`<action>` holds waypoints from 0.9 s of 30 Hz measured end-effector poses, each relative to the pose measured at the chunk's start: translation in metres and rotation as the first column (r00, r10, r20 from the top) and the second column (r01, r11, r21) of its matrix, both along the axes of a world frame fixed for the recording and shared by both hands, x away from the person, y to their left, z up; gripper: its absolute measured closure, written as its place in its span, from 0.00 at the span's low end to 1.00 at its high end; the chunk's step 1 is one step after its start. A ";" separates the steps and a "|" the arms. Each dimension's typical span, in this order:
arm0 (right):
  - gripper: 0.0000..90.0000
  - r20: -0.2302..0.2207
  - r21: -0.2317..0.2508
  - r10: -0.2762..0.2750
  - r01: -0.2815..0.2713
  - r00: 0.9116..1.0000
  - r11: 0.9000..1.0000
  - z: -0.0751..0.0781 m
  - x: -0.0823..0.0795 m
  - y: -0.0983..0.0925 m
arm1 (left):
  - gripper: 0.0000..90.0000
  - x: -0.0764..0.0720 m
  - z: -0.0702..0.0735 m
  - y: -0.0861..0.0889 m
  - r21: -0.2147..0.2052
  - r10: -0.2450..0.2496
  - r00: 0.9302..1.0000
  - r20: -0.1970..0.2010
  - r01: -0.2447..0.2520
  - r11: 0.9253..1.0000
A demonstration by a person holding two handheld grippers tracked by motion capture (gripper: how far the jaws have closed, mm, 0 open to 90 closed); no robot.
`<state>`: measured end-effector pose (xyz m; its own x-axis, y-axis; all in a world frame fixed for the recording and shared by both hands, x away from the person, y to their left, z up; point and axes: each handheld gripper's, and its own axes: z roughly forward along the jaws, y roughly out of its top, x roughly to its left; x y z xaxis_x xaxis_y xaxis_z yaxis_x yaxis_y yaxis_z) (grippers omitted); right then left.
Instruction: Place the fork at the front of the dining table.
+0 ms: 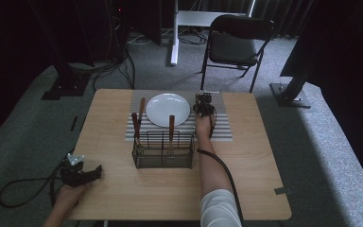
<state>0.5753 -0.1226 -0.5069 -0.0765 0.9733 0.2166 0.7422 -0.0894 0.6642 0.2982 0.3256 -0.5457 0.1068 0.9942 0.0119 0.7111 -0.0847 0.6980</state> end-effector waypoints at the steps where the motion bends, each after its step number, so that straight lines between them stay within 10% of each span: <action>1: 0.85 -0.004 0.006 -0.002 0.002 1.000 1.000 -0.002 0.002 -0.001 | 0.08 0.000 0.000 0.000 0.000 0.000 1.000 0.000 0.000 1.000; 8: 0.84 -0.041 0.107 -0.015 0.020 0.999 0.994 -0.015 0.012 -0.008 | 0.08 0.000 0.000 0.000 0.000 0.000 1.000 0.000 0.000 1.000; 27: 0.74 -0.074 0.112 -0.010 0.018 0.997 0.994 -0.024 0.019 -0.006 | 0.08 0.000 0.000 0.000 0.000 0.000 1.000 0.000 0.000 1.000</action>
